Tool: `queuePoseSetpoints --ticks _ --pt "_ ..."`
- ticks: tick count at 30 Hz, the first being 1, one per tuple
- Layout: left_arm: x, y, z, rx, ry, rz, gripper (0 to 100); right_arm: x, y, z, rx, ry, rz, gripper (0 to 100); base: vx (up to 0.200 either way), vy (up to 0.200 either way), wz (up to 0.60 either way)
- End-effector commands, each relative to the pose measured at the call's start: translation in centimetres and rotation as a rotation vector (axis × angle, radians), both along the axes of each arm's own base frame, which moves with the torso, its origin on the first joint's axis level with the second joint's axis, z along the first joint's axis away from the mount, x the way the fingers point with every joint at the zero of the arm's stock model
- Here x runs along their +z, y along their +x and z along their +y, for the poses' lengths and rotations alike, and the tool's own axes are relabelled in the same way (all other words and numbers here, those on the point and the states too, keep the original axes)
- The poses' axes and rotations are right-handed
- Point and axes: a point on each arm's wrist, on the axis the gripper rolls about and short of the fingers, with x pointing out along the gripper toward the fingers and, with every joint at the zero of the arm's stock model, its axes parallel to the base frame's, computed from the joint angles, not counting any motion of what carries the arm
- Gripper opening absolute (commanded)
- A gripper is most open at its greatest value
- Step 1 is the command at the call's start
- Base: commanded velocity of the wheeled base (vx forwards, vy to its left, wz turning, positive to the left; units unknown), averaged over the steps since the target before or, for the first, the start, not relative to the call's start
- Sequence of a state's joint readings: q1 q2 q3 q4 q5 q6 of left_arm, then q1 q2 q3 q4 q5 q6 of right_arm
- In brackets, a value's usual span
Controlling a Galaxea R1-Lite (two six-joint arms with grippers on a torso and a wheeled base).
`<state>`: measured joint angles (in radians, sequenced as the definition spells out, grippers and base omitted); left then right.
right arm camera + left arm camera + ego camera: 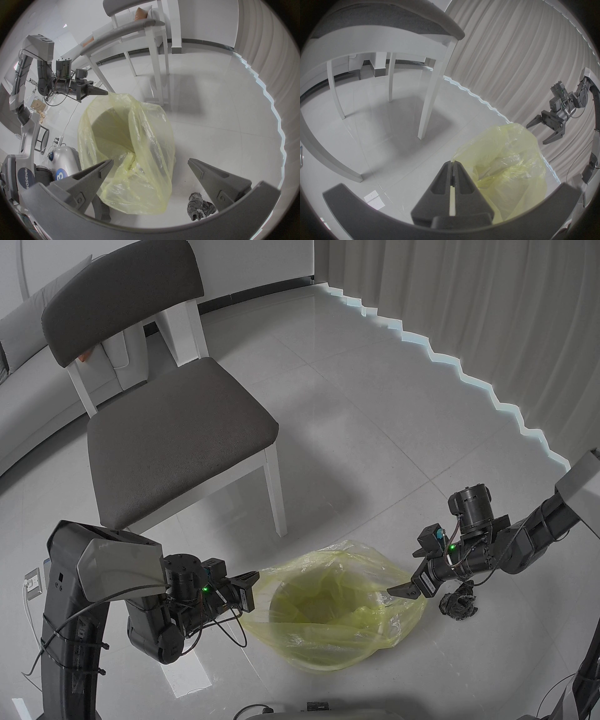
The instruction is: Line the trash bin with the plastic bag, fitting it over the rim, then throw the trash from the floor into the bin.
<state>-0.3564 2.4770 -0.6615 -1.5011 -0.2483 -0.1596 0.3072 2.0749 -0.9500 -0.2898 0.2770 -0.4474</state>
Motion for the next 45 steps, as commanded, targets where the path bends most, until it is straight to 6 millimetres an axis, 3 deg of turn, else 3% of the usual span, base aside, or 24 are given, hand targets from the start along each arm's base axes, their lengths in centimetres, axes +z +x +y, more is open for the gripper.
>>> queuePoseSetpoints --ticks 1,12,13,17,24,25,27,32,33,36,45 --pt "-0.5 0.4 -0.2 0.000 -0.005 0.011 0 -2.4 1.0 -0.4 -0.018 -0.015 0.051 100 0.000 0.000 0.00" --pt "-0.1 -0.7 0.4 0.011 -0.020 0.030 0 -3.6 1.5 -1.0 -0.035 -0.017 0.063 100 0.000 0.000 0.00" --pt "-0.1 -0.9 0.3 0.008 -0.018 0.033 100 -3.7 1.5 -1.0 -0.035 -0.018 0.064 100 0.000 0.000 0.00" --pt "-0.1 -1.1 0.6 0.011 -0.020 0.029 100 -3.9 1.6 -0.9 -0.037 -0.017 0.067 100 0.000 0.000 0.00" --pt "0.9 -2.7 3.0 0.065 -0.007 0.054 100 -4.2 1.8 -1.2 -0.047 -0.014 0.060 100 0.000 0.000 0.00" --pt "1.5 -4.2 3.9 0.063 0.006 0.087 100 -4.0 1.4 -1.5 -0.053 -0.013 0.061 100 0.000 0.000 0.00" --pt "1.5 -5.2 4.2 0.048 0.021 0.109 100 -3.4 1.3 -1.8 -0.059 -0.010 0.049 100 0.000 0.000 0.00" --pt "1.1 -5.4 4.2 0.031 0.051 0.111 100 -3.3 1.4 -2.1 -0.068 -0.008 0.044 100 0.000 0.000 0.00" --pt "-0.4 -5.3 3.6 0.004 0.086 0.155 100 -3.3 1.5 -2.7 -0.085 -0.010 0.047 100 0.000 0.000 0.00" --pt "-1.1 -5.0 2.9 -0.016 0.093 0.173 100 -3.4 1.2 -3.2 -0.095 -0.012 0.054 100 0.000 0.000 0.00" --pt "-1.7 -3.4 0.9 -0.054 0.110 0.204 100 -3.1 0.2 -3.2 -0.089 -0.018 0.066 100 0.000 0.000 0.00"
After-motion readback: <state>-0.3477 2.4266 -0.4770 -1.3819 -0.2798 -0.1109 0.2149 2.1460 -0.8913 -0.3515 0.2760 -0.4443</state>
